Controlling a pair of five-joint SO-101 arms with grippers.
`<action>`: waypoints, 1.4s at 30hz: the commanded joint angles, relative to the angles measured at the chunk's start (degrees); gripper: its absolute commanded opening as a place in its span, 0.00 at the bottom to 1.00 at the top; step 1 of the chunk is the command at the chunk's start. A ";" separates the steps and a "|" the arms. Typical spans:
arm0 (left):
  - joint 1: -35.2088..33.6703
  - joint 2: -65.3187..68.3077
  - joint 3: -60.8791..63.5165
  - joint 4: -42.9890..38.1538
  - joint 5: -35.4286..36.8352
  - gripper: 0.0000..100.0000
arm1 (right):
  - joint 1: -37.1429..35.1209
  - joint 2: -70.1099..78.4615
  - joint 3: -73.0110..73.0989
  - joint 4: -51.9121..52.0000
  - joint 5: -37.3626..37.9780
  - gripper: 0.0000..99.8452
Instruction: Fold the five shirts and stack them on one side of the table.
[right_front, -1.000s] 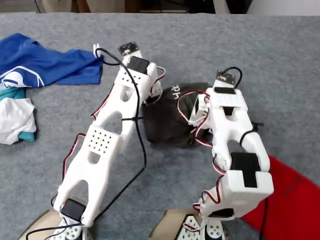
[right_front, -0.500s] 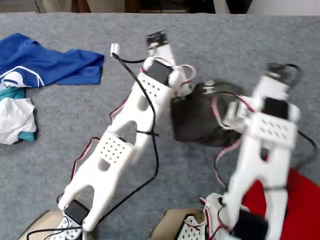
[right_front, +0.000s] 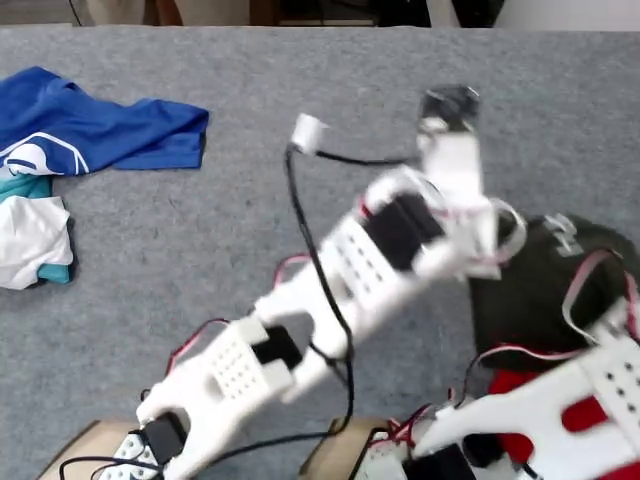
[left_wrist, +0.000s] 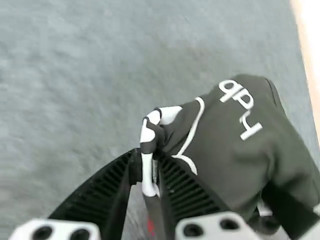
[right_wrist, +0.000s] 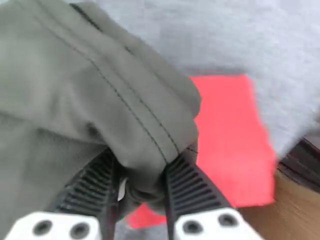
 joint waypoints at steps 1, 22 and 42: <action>5.36 -2.77 0.09 -0.88 -0.18 0.02 | 12.35 -1.27 -2.24 0.00 6.07 0.00; 8.53 5.85 -0.09 -6.68 -3.25 0.20 | 27.21 -1.45 -1.36 -0.62 15.21 0.31; -12.48 3.91 -9.41 0.62 -2.55 0.16 | 15.96 -7.43 -2.51 4.04 15.03 0.38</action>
